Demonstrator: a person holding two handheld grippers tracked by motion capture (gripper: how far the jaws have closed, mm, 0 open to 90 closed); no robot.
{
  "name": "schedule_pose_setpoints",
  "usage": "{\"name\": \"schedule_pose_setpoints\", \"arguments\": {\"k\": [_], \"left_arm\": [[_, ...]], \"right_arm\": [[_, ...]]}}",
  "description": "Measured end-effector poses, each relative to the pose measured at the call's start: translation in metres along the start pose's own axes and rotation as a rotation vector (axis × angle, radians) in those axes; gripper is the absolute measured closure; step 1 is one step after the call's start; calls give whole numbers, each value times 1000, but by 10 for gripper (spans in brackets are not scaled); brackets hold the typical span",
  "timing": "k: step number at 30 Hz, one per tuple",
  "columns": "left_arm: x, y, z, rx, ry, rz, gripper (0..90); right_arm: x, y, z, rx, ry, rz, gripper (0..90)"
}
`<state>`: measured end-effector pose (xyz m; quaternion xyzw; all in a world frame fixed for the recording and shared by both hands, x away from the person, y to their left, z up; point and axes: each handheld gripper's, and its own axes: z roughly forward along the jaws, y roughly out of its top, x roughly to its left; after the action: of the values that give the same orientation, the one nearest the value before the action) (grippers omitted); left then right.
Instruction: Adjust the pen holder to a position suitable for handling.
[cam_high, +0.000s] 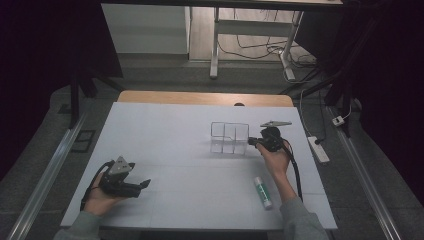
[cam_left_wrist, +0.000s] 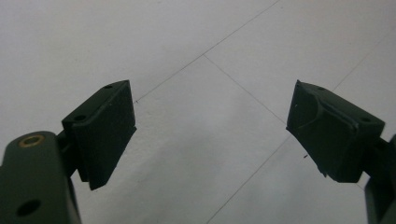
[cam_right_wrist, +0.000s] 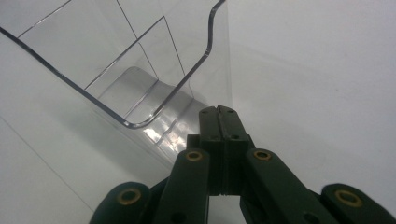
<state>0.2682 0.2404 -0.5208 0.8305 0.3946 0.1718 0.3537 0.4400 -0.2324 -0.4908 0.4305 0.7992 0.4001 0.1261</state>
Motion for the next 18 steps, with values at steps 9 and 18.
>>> {"name": "schedule_pose_setpoints", "arguments": {"k": [9, 18], "left_arm": [[0, 0, 1, 4, -1, 4, 149], [0, 0, 1, 7, 0, 6, 149]], "right_arm": [[11, 6, 6, 4, 18, -23, 899], [20, 10, 13, 7, 30, -36, 899]]}}
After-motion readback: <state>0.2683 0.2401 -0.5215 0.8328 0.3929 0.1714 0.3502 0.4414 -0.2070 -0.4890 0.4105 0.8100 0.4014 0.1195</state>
